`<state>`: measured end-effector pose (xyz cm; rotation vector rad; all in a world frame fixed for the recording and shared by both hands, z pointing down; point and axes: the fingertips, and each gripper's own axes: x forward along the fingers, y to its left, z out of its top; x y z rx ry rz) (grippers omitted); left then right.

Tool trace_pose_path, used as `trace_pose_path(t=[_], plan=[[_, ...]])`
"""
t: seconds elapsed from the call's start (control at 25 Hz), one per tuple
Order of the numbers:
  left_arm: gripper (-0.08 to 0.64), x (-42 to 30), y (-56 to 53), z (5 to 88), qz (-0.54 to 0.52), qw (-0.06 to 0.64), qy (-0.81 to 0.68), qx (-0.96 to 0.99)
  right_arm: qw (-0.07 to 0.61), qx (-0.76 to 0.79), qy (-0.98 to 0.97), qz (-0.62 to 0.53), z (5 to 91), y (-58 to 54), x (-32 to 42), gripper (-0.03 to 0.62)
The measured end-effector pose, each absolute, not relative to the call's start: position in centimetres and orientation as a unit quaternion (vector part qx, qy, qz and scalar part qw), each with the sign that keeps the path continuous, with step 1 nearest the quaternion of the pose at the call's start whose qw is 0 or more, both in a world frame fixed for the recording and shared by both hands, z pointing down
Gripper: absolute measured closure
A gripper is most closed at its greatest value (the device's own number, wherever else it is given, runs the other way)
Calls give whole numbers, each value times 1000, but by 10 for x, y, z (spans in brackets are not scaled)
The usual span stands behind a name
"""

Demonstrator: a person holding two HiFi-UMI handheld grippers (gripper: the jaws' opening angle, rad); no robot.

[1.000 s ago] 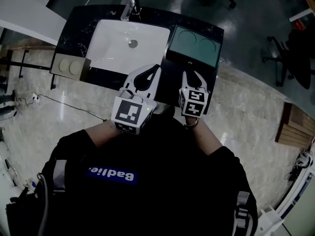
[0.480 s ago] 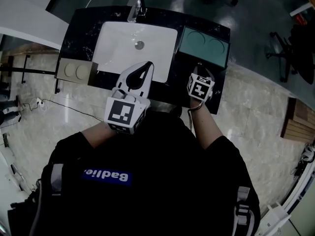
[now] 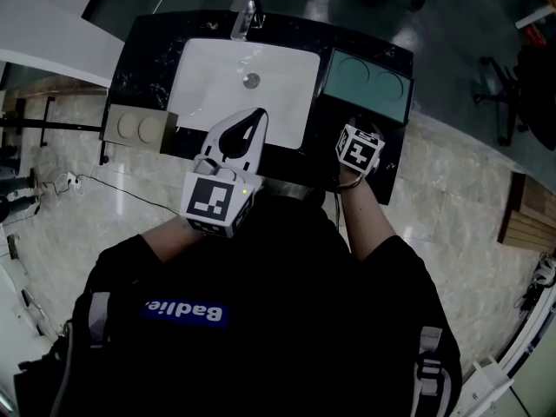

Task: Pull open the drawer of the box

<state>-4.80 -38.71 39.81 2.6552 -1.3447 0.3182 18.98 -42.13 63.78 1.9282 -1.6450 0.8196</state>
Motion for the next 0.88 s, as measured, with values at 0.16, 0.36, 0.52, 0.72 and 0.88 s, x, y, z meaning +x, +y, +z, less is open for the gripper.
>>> trace_pose_path(t=[0.16, 0.36, 0.52, 0.72, 0.88], plan=[[560, -51, -388, 401, 112, 70, -441, 888, 237, 706, -597, 299, 644, -422, 188, 506], [560, -55, -388, 404, 115, 69, -440, 888, 238, 709, -592, 302, 648, -425, 190, 508], [560, -58, -390, 401, 103, 76, -450, 884, 236, 711, -591, 301, 649, -427, 190, 522], [560, -58, -387, 401, 100, 77, -447, 885, 235, 710, -591, 302, 649, -426, 190, 525], [560, -60, -386, 402, 99, 79, -450, 884, 236, 708, -593, 302, 649, -425, 189, 525]])
